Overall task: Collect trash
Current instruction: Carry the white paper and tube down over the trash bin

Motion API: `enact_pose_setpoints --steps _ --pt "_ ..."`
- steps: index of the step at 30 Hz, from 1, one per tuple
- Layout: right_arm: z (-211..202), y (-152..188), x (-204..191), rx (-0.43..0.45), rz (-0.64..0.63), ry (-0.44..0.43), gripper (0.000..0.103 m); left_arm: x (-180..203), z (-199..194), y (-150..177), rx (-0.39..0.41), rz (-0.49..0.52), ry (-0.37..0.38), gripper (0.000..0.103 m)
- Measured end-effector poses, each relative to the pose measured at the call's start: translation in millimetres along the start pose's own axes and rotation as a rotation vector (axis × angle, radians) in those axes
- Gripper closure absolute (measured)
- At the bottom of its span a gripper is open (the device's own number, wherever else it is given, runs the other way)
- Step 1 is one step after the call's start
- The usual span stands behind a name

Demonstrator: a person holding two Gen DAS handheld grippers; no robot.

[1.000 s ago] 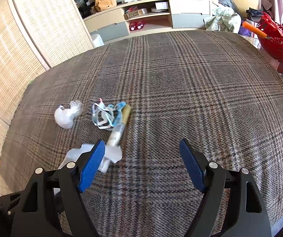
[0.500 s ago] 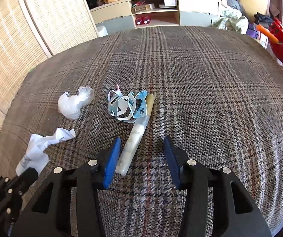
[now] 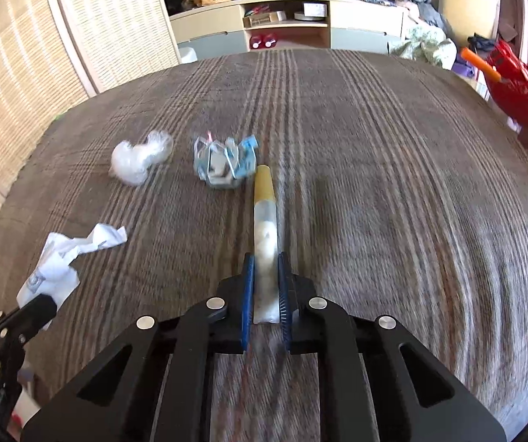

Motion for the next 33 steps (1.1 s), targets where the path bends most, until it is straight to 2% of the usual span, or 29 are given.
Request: enact_pose_setpoints --steps 11,23,28,33 --pt "-64 73 -6 0.012 -0.016 -0.077 0.089 14 -35 52 -0.021 0.020 0.040 0.103" --pt "-119 143 -13 0.036 -0.006 -0.103 0.089 34 -80 121 -0.036 0.051 0.071 0.103" --pt "-125 171 -23 0.013 -0.014 -0.119 0.089 36 -86 153 -0.067 0.051 0.086 0.103" --pt "-115 198 -25 -0.038 -0.003 -0.129 0.089 37 -73 184 -0.126 0.068 0.084 0.103"
Point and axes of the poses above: each gripper's, at about its wrist camera, not at the fingertips, and z roughly the way its jaws point, x to its right, y to its underside, the point moved 2 cm from there along z, roughly the way its jaws point, and after that the axes turned 11 degrees about -z, right-handed, at the moved point
